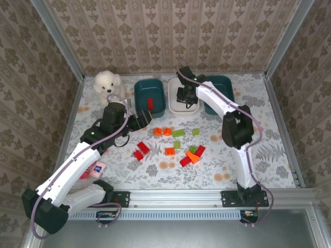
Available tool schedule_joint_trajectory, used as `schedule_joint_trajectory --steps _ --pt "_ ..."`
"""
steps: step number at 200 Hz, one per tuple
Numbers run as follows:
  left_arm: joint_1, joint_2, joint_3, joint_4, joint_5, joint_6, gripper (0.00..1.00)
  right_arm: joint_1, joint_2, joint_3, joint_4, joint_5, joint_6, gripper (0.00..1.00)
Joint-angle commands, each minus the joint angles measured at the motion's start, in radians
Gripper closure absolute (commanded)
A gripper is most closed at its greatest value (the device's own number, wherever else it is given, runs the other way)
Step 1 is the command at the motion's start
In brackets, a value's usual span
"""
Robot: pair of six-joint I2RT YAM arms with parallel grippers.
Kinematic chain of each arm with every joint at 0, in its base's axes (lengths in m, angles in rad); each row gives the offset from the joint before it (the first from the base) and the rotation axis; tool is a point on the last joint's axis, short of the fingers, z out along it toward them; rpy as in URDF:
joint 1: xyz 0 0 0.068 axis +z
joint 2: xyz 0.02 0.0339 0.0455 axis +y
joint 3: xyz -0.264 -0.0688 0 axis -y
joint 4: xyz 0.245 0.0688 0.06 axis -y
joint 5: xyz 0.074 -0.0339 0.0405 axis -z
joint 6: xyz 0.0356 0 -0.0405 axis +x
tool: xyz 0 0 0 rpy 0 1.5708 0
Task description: Sort the legos into containers by color
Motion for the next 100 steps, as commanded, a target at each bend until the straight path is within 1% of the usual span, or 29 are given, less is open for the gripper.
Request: schedule_joint_trajectory --steps 1,34,72,80,100 --pt "0.007 -0.042 0.012 -0.039 -0.022 -0.020 0.20 -0.027 0.127 0.167 -0.106 -0.035 -0.019 0.71" --pt "0.008 -0.091 -0.016 -0.100 -0.053 -0.049 0.20 -0.050 0.251 0.293 -0.122 -0.069 -0.013 0.67" --pt "0.008 -0.152 -0.060 -0.178 -0.083 -0.079 0.21 -0.055 0.309 0.328 -0.130 -0.098 -0.013 0.62" --pt "0.008 -0.158 -0.066 -0.194 -0.085 -0.084 0.21 -0.055 0.310 0.329 -0.130 -0.101 -0.013 0.59" --pt "0.007 -0.175 -0.081 -0.230 -0.087 -0.101 0.21 -0.056 0.296 0.337 -0.133 -0.100 -0.017 0.46"
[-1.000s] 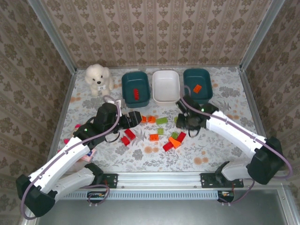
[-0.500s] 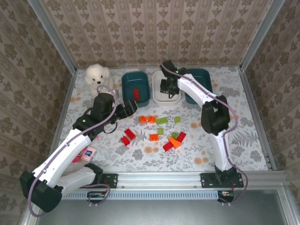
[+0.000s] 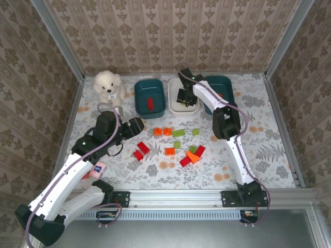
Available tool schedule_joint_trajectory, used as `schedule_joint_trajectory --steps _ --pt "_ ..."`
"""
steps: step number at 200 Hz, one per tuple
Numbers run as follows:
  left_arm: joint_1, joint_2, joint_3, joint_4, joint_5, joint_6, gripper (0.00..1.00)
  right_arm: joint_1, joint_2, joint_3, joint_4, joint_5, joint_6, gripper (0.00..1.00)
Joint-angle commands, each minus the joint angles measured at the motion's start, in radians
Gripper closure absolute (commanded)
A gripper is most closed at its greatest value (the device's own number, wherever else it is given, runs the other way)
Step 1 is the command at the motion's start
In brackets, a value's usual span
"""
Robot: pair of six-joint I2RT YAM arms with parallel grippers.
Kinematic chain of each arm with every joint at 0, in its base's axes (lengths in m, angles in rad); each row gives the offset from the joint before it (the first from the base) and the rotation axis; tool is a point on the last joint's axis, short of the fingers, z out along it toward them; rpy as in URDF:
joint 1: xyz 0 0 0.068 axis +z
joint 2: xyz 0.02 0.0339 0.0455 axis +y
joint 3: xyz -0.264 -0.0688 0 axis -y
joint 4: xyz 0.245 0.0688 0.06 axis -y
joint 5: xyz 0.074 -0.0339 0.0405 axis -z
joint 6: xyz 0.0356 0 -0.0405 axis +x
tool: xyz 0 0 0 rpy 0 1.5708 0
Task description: Sort the legos into containers by color
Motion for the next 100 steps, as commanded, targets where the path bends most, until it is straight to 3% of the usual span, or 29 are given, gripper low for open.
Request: schedule_joint_trajectory --steps 1,19,54,79,100 --pt "0.003 -0.024 -0.023 -0.082 -0.025 -0.039 0.21 0.003 -0.003 0.050 -0.043 -0.020 -0.015 0.45" --pt "0.003 -0.036 -0.033 -0.121 -0.034 -0.061 0.24 0.003 -0.049 0.052 -0.035 -0.017 -0.027 0.37" --pt "0.003 -0.030 -0.075 -0.283 -0.061 -0.156 0.32 0.036 -0.233 -0.003 0.015 0.010 -0.092 0.36" --pt "0.000 0.000 -0.151 -0.317 -0.035 -0.230 0.38 0.105 -0.518 -0.350 0.256 -0.036 -0.158 0.36" --pt "-0.001 0.019 -0.229 -0.229 -0.009 -0.271 0.39 0.171 -0.774 -0.721 0.520 -0.140 -0.170 0.36"
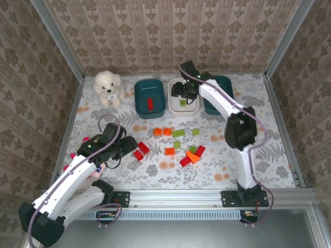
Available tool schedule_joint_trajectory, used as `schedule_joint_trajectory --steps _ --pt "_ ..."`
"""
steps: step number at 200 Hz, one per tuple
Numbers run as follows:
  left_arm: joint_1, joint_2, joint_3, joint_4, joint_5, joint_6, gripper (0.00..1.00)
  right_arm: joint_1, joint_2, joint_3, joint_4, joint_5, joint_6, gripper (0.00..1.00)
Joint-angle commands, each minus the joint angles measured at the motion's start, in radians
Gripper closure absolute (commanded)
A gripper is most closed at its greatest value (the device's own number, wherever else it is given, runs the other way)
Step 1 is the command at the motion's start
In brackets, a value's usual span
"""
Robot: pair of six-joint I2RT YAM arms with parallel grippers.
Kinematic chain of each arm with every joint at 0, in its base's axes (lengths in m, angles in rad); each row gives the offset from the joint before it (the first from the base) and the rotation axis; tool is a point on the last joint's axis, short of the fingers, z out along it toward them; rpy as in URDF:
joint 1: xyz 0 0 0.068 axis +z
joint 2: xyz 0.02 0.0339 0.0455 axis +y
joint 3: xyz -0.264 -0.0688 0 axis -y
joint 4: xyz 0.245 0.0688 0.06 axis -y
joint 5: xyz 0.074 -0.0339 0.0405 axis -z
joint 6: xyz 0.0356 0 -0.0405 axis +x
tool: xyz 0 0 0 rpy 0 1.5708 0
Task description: Sort the legos into containers by color
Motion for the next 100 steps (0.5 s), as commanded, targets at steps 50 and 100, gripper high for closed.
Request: schedule_joint_trajectory --steps 50,100 --pt "0.006 0.156 -0.129 0.206 0.065 -0.122 0.42 0.219 -0.633 -0.848 0.481 -0.230 0.042 0.35" --pt "0.014 0.294 -0.094 0.253 0.071 -0.101 0.41 0.253 -0.771 -1.030 0.467 -0.278 0.060 0.34"
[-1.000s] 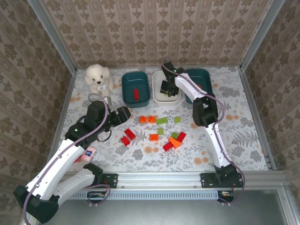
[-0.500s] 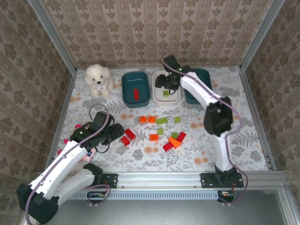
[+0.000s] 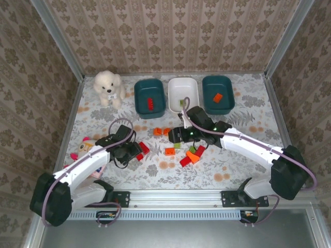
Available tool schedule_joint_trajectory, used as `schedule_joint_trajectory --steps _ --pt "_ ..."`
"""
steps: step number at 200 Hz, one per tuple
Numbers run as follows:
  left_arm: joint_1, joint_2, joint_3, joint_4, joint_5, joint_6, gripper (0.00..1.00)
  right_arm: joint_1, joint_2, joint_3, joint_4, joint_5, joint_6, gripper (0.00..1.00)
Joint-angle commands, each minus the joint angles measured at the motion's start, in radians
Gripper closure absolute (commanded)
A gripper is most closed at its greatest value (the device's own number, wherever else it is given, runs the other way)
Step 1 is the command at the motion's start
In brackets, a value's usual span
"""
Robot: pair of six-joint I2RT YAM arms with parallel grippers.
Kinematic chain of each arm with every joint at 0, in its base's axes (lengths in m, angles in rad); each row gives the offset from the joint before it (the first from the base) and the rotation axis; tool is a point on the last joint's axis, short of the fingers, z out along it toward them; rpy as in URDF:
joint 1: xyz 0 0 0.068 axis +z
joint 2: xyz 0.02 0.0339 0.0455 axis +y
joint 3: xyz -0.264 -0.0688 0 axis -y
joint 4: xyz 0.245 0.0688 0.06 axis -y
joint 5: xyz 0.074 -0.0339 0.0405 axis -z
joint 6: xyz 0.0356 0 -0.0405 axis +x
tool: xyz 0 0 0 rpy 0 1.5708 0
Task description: Sort the legos into containers by color
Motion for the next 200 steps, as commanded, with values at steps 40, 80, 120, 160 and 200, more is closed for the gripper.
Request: schedule_joint_trajectory --steps 40,80,120,160,200 --pt "0.009 0.101 0.043 0.085 0.014 0.010 0.42 0.005 -0.109 -0.058 0.010 -0.070 0.006 0.34" --pt "0.008 0.132 0.053 0.049 0.003 0.017 0.47 0.004 -0.110 -0.058 0.013 -0.066 0.019 0.34" --pt "0.010 0.129 0.028 0.048 -0.003 0.013 0.49 0.005 -0.100 -0.045 0.007 -0.064 0.015 0.34" --pt "0.009 0.109 0.015 0.014 -0.023 0.010 0.53 0.005 -0.091 -0.035 0.001 -0.060 0.013 0.34" --pt "0.008 0.126 0.006 0.008 -0.018 0.020 0.48 0.005 -0.087 -0.026 -0.003 -0.059 0.014 0.34"
